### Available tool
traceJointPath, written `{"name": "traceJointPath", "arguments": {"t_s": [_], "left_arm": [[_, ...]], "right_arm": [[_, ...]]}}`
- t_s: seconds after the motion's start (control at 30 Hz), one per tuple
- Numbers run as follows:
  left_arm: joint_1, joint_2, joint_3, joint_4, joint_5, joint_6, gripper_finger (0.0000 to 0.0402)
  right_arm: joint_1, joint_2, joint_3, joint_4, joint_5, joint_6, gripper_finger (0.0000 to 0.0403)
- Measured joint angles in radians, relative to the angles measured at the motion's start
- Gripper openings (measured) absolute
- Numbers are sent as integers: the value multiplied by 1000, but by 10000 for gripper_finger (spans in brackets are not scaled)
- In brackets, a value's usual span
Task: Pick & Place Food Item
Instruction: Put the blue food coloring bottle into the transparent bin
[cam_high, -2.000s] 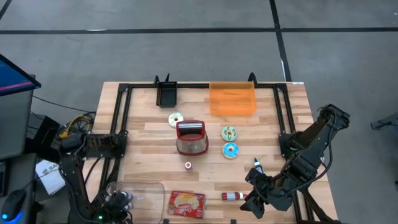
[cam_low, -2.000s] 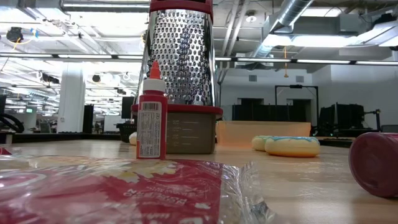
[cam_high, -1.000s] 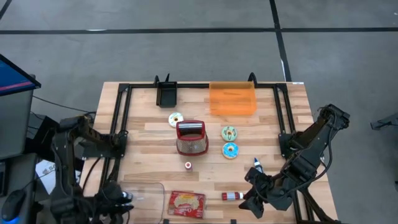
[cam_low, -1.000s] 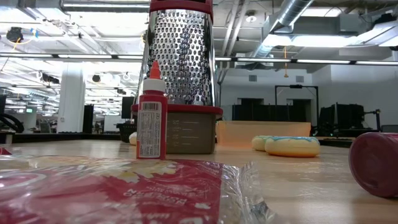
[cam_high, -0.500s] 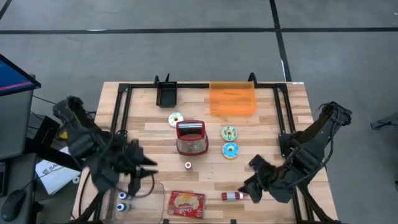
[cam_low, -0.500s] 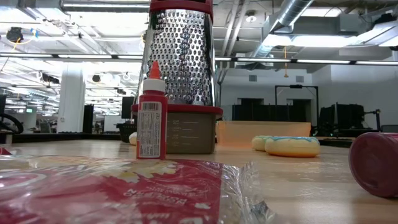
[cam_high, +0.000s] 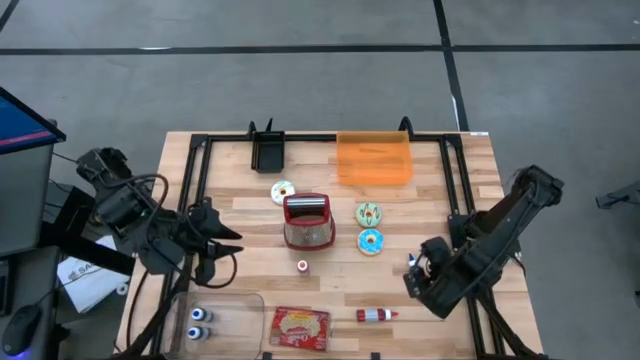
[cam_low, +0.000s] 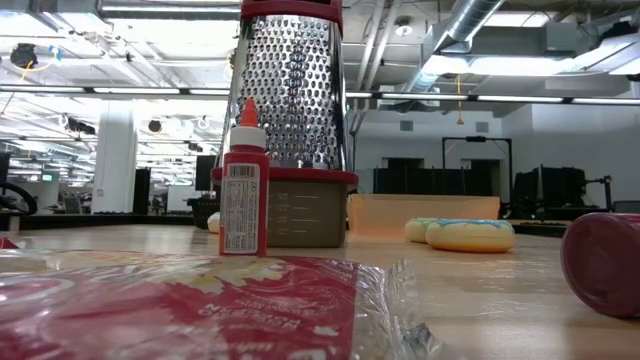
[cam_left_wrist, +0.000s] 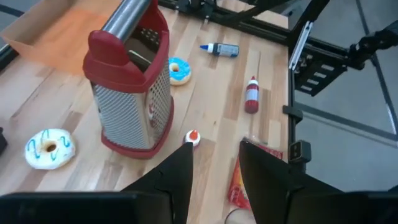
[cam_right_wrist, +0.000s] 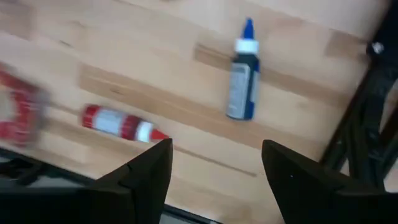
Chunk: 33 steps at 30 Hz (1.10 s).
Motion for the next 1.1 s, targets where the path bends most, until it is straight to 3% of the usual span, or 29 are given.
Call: {"name": "traceJointPath", "arguments": {"t_s": [0.17,0.43,1.1], "left_arm": [[-1,5,-4,0,8,-3,127],[-1,5,-9,6,8,-4,127],[0,4,-9,54,-1,-12,127]], "right_arm": [[30,26,-149,153,-60,34,239],[54,27,-362,363,-62,119,239],[53,40,-627,671,-27,110,239]]}}
